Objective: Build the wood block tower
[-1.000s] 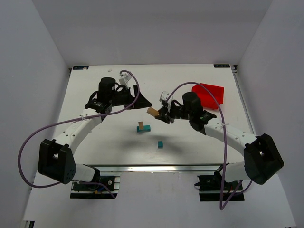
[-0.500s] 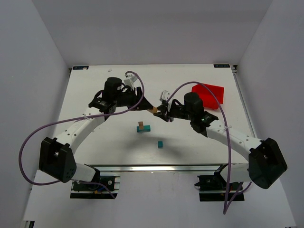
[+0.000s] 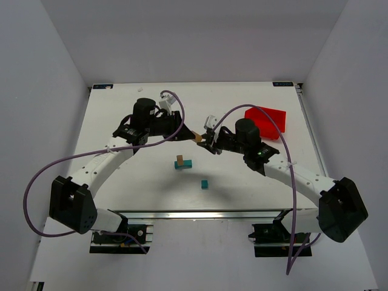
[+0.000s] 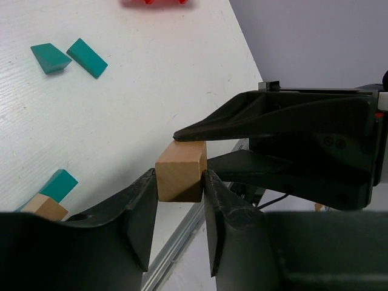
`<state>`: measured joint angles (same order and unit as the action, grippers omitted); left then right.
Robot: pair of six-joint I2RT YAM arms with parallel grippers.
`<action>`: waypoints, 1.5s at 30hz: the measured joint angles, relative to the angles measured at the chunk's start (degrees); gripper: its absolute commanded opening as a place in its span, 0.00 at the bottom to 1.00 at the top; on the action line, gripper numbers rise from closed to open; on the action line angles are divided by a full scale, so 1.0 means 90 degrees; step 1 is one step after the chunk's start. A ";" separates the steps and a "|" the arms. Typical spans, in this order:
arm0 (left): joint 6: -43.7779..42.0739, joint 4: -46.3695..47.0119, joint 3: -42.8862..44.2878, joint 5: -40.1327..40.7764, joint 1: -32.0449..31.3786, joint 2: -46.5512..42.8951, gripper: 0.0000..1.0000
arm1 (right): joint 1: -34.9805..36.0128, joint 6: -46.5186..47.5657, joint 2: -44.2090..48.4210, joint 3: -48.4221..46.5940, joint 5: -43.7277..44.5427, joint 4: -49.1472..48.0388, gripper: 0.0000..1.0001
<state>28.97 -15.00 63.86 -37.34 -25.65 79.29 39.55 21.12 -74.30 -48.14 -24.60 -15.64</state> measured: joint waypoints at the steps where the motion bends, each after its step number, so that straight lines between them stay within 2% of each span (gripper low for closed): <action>1: 0.0000 0.0000 0.0000 -0.0005 0.0000 -0.0012 0.39 | -0.0002 0.0015 0.0012 0.0002 0.0010 0.0000 0.06; 2: 0.0022 0.0010 0.0000 -0.0019 0.0000 -0.0015 0.28 | -0.0002 0.0029 0.0019 0.0002 0.0024 0.0000 0.06; 3: 0.0051 0.0017 0.0000 -0.0032 0.0000 -0.0022 0.23 | -0.0002 0.0044 0.0024 0.0005 0.0056 0.0005 0.07; 7: 0.0078 0.0024 0.0002 -0.0039 0.0000 -0.0029 0.06 | 0.0002 0.0080 0.0027 0.0017 0.0078 -0.0002 0.08; 8: 0.0073 0.0019 0.0005 -0.0036 0.0000 -0.0029 0.01 | 0.0002 0.0092 0.0027 0.0017 0.0078 0.0000 0.11; 9: 0.0063 0.0002 0.0024 -0.0034 0.0000 -0.0029 0.00 | 0.0002 0.0112 0.0029 0.0017 0.0075 -0.0002 0.15; 10: 0.0044 -0.0032 0.0070 -0.0027 0.0000 -0.0019 0.00 | 0.0002 0.0136 0.0032 0.0017 0.0073 -0.0015 0.22; 13: -0.0083 -0.0104 0.0245 -0.0015 -0.0002 0.0019 0.00 | -0.0002 0.0206 0.0068 0.0017 0.0085 -0.0114 0.59; 14: -0.0189 -0.0124 0.0340 -0.0015 -0.0002 0.0049 0.00 | -0.0005 0.0194 0.0087 0.0017 0.0095 -0.0100 0.79; 15: -0.0367 -0.0168 0.0481 -0.0015 -0.0002 0.0097 0.00 | -0.0007 0.0177 0.0102 0.0022 0.0104 -0.0075 0.87; 16: -0.0610 -0.0238 0.0651 -0.0005 -0.0002 0.0168 0.00 | -0.0012 0.0197 0.0119 0.0024 0.0124 -0.0068 0.89; 19: -0.1829 -0.0811 0.1787 0.0102 -0.0005 0.0719 0.00 | -0.0029 0.0248 0.0287 0.0041 0.0311 0.0126 0.89; 22: -0.3077 -0.1506 0.3364 0.0209 -0.0002 0.1571 0.00 | -0.0078 0.0194 0.0743 0.0316 0.0685 0.0340 0.89; 26: -0.5156 -0.3048 0.5809 0.0262 -0.0005 0.3026 0.00 | -0.0197 -0.0151 0.1455 0.0811 0.1566 0.0712 0.89; 28: -0.5938 -0.3628 0.6280 0.0289 -0.0015 0.3427 0.00 | -0.0265 -0.0364 0.1710 0.0959 0.1982 0.0879 0.89; 32: -0.7002 -0.4607 0.6057 0.0289 0.0002 0.3614 0.00 | -0.0357 -0.0877 0.1972 0.0998 0.2771 0.1353 0.89; 36: -0.7553 -0.4755 0.4993 0.0593 -0.0121 0.3230 0.00 | -0.0393 -0.1311 0.1938 0.0835 0.3475 0.2042 0.89; 39: -0.7747 -0.4874 0.4435 0.0627 -0.0330 0.2963 0.00 | -0.0401 -0.1547 0.1885 0.0634 0.3852 0.2387 0.89; 45: -0.7742 -0.4656 0.4102 0.0886 -0.0699 0.2747 0.00 | -0.0427 -0.1719 0.1812 0.0495 0.4056 0.2552 0.89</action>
<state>-40.71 -56.90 100.77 -29.36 -31.94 104.01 35.70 5.65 -58.00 -43.68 11.90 7.33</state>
